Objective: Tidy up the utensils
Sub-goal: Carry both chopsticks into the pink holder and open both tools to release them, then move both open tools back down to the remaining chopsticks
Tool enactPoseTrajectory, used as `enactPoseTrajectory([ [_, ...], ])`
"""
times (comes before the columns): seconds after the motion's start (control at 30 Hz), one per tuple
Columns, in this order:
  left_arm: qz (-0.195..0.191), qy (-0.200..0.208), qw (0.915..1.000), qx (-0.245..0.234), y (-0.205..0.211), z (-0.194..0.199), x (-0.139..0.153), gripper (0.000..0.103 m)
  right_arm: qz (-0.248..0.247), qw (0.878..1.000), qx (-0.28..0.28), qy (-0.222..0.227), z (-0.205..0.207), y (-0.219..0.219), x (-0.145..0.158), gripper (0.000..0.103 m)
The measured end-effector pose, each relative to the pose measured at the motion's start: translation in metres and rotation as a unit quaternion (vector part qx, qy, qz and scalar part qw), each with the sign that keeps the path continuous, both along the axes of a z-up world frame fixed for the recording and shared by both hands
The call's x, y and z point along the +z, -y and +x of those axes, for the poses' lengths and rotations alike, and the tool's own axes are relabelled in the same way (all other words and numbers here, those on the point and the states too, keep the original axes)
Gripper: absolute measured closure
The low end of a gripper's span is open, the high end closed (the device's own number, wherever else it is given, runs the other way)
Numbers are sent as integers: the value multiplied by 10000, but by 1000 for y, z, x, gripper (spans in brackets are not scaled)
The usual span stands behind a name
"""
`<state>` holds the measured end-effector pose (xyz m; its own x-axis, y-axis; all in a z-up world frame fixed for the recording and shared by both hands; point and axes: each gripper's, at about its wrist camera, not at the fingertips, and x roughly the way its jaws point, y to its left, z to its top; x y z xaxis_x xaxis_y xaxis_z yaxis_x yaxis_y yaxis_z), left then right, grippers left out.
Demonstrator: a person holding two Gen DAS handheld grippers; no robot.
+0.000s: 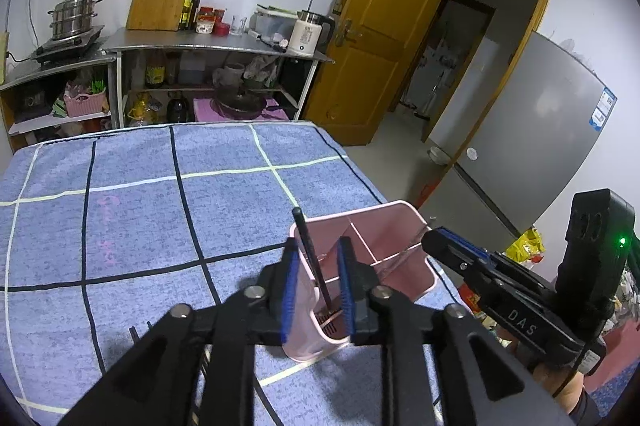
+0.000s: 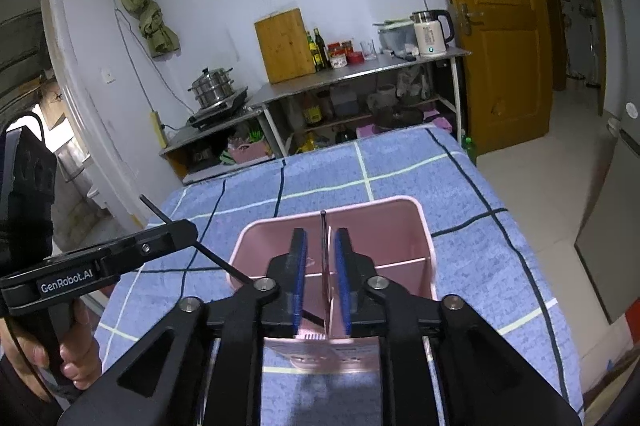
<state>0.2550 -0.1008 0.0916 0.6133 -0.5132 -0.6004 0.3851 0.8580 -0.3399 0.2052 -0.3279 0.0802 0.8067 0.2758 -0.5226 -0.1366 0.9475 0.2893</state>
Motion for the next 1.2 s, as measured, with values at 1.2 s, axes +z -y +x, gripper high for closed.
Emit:
enactPoseTrajectory([
  [1.2,372,232,9862,1599,-123,-149,-76,64,-333,9933,1093,145,-122,-85,-34,77],
])
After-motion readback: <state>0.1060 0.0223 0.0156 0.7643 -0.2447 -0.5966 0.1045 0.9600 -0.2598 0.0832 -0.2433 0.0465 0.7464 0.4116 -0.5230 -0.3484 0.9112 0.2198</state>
